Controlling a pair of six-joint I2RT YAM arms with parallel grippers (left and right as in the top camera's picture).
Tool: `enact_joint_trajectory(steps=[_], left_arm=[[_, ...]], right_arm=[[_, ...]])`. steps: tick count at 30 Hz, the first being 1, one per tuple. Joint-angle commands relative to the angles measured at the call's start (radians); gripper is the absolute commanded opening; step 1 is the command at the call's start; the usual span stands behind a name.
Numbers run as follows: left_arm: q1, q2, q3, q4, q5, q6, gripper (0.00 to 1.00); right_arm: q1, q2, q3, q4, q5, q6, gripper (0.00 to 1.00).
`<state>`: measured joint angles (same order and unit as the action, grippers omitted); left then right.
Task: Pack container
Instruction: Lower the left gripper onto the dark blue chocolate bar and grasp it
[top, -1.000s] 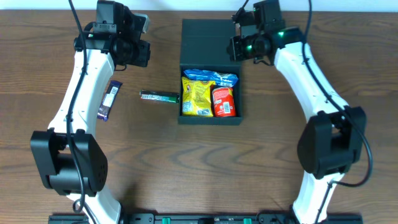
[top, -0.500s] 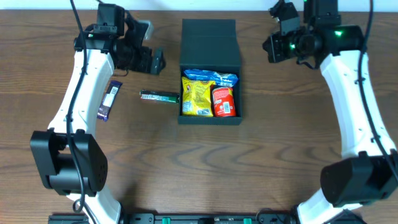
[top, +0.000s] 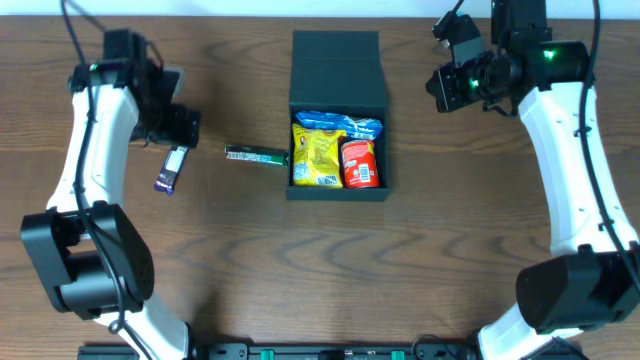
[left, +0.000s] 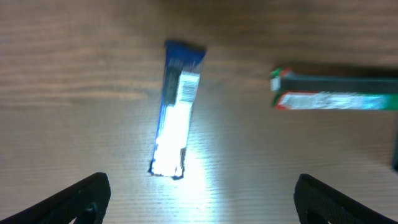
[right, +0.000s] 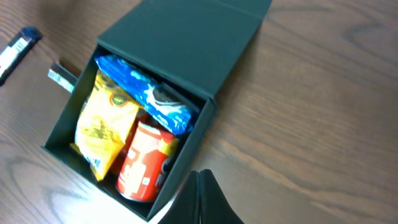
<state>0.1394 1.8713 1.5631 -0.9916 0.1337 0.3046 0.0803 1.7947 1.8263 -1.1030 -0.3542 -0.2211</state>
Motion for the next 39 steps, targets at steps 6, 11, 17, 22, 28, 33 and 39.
enact_joint_trajectory(steps=[6,11,17,22,28,33,39], left_arm=[[0.019,-0.005,-0.182,0.180,-0.116,0.040,0.95],[0.057,0.002,-0.223,0.270,-0.092,0.124,0.95],[0.057,0.014,-0.288,0.385,-0.061,0.145,0.97],[0.057,0.019,-0.315,0.428,-0.037,0.145,1.00],[0.057,0.045,-0.352,0.512,-0.020,0.145,0.91],[0.057,0.099,-0.352,0.534,-0.008,0.145,0.89],[0.056,0.117,-0.352,0.537,0.001,0.144,0.85]], right_arm=[[-0.008,-0.018,0.017,-0.012,0.021,-0.019,0.01],[-0.006,-0.018,0.017,-0.016,-0.018,-0.019,0.01],[-0.006,-0.018,0.017,-0.016,-0.095,-0.019,0.01],[-0.006,-0.018,0.017,-0.016,-0.124,-0.019,0.01],[-0.006,-0.018,0.017,-0.016,-0.126,-0.006,0.02],[-0.006,-0.018,0.017,-0.016,-0.126,0.007,0.02],[-0.006,-0.018,0.017,-0.016,-0.126,0.029,0.87]])
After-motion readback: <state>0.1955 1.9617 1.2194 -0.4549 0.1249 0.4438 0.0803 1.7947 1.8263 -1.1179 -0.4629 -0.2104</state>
